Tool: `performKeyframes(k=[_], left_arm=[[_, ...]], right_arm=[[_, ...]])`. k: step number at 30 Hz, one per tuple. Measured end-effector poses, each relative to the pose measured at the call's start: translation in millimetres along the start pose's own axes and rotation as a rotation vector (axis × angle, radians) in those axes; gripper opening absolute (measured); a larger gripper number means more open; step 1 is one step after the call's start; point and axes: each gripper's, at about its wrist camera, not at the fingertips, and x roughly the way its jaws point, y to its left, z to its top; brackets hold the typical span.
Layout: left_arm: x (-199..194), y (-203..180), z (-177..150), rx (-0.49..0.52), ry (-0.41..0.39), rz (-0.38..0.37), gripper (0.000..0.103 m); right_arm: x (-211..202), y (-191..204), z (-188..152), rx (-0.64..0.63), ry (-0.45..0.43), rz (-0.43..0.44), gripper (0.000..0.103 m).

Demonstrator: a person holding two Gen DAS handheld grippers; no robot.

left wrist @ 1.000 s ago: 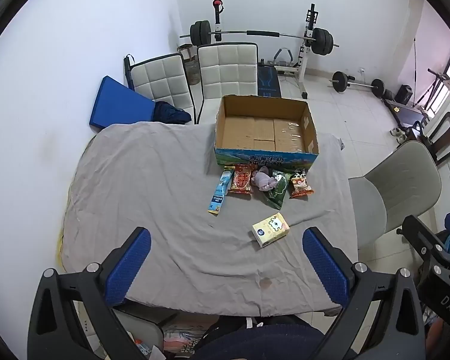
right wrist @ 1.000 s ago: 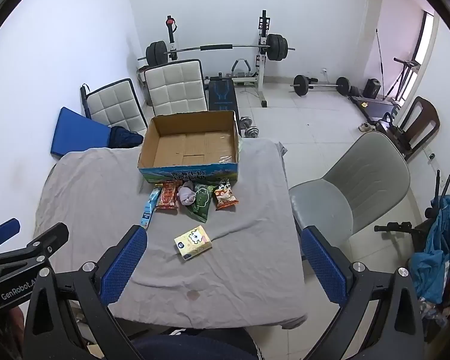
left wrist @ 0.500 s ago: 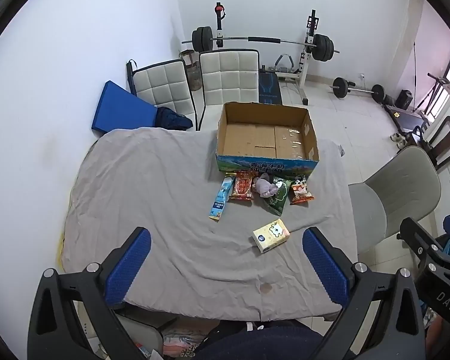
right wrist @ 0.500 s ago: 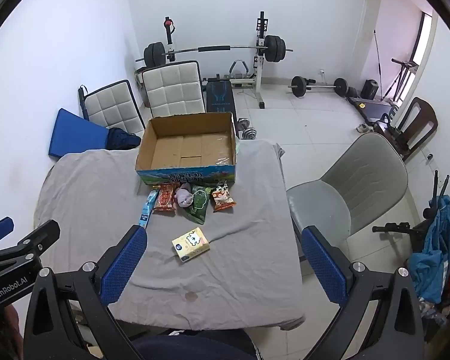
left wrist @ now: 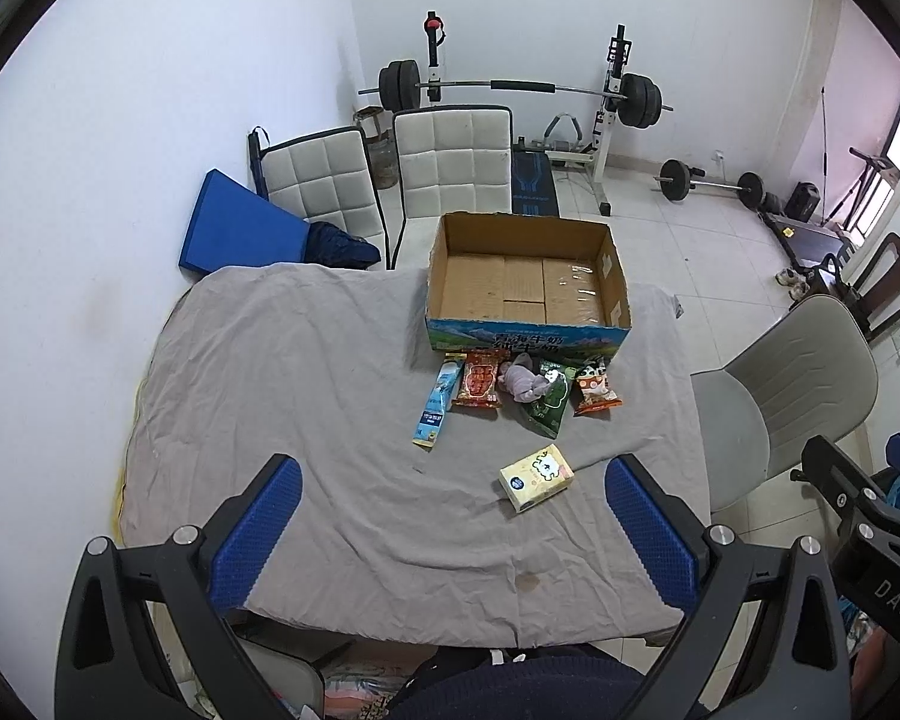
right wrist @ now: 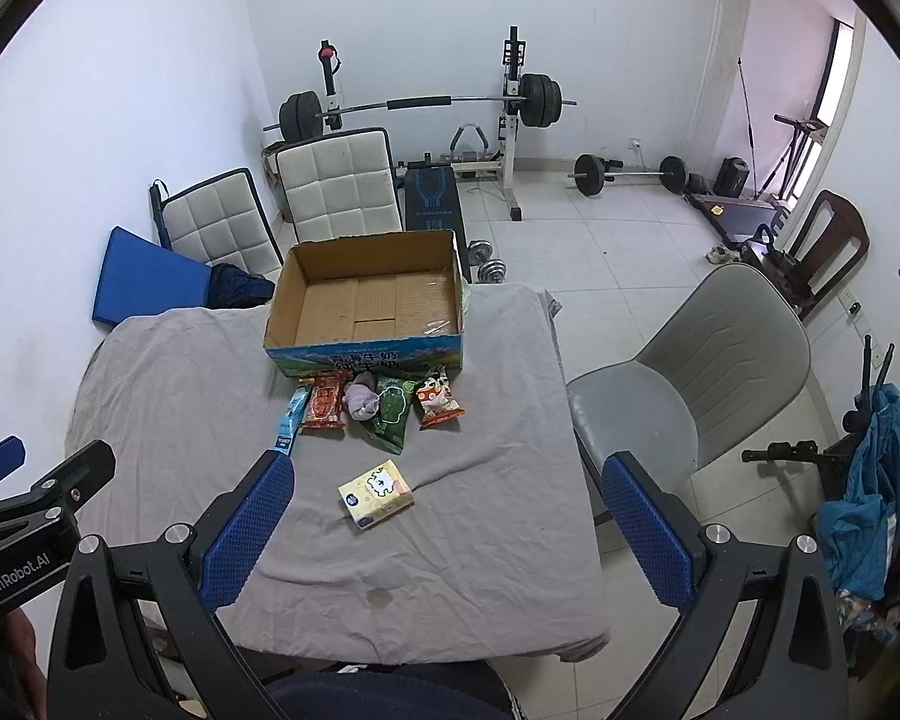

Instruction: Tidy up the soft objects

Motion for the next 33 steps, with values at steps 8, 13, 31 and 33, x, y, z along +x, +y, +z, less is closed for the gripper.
performKeyframes(k=[8,13,31,33], left_arm=[[-0.4,0.6,0.0,0.002,-0.001,0.0,0.103],[-0.6,0.6,-1.1,-0.001,-0.003,-0.001,0.103],[-1.3,-0.7,-0.4,0.0,-0.007,0.003,0.103],[-1.4,-0.6,-0.8,0.001,-0.007,0.004,0.103]], right_arm=[[-0.8,-1.7,0.2,0.002,0.001,0.002,0.103],[-0.9,-2.2,0.8,0.004,0.002,0.001,0.103],[-1.2,-5.8,-0.1,0.006,-0.001,0.001,0.103],[-1.5,-6.4,0.2,0.007,0.0,0.002,0.103]])
